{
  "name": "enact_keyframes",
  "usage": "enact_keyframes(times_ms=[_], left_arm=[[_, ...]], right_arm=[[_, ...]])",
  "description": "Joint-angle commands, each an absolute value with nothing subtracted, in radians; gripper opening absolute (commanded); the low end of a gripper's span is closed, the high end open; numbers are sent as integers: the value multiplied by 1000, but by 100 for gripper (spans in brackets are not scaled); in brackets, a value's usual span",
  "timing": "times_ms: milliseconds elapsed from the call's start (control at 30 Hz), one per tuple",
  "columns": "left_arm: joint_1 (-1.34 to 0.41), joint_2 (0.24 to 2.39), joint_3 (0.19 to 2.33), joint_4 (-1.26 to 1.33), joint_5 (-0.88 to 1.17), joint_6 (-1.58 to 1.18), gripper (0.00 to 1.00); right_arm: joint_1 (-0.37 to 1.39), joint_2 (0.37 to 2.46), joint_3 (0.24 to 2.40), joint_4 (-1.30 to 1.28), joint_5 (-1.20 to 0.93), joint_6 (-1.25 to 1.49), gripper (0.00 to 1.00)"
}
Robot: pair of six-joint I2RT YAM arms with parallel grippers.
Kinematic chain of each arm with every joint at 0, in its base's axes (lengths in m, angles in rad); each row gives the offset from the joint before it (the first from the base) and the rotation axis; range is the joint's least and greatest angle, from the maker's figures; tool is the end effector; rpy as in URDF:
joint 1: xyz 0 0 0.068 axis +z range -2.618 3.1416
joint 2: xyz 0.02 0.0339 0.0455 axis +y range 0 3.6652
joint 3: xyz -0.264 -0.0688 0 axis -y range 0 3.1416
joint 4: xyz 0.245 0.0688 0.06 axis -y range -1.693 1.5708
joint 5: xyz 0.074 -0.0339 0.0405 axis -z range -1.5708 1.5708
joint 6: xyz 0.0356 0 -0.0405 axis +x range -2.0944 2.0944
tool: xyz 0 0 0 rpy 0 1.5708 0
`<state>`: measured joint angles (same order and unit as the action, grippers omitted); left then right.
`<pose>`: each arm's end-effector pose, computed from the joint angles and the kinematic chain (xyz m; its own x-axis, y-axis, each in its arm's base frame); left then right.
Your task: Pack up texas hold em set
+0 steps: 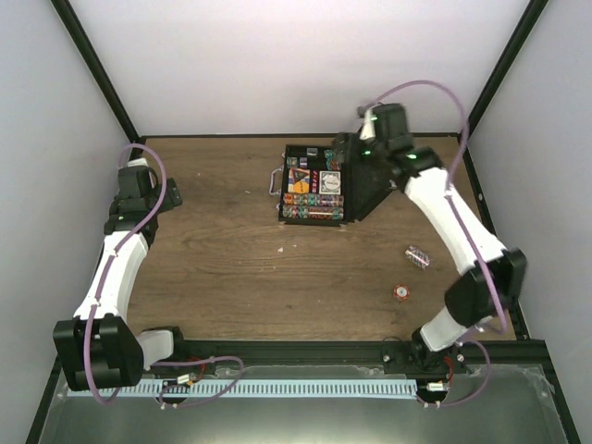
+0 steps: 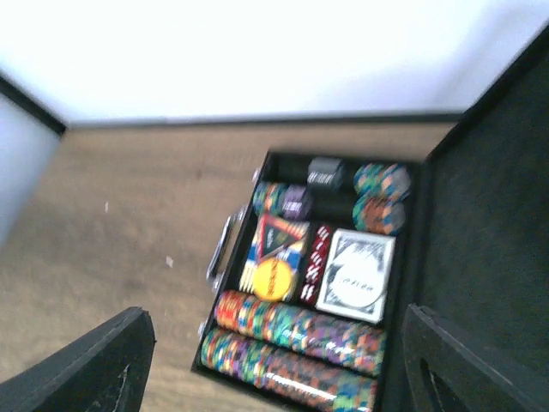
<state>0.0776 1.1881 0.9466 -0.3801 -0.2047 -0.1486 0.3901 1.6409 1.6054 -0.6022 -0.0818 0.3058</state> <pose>0.2608 0.0275 0.2947 -0.5386 -0.1873 -0.8215 -0.3240 0.9461 -0.0033 0.3443 0.1447 0.3629 -0.6575 0.0541 -0.7515 -0.2536 0.9234 0.2883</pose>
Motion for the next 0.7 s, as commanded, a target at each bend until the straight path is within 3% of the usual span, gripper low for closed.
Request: enact_keyframes(times_ms=[0,167,300,467,667], left_arm=[[73,1170,942,-370,-200,-141,100],[74,1159,938,-365,-200,-142,100],[74,1161,939,-366,-192,-144,100],[74,1157,939,-367,-185,-144,100],[74,1156,938,-368,-182,-144,100]], right_arm=[[218,1485,1572,-644,-45,369,83],[-113,1254,1281,-551,-47,511,99],[-320,1122,1056,-496,-82,608,100],[-341,1106,869,-511,-110,683,100],[-341,1155,797,-607,-119,704,100]])
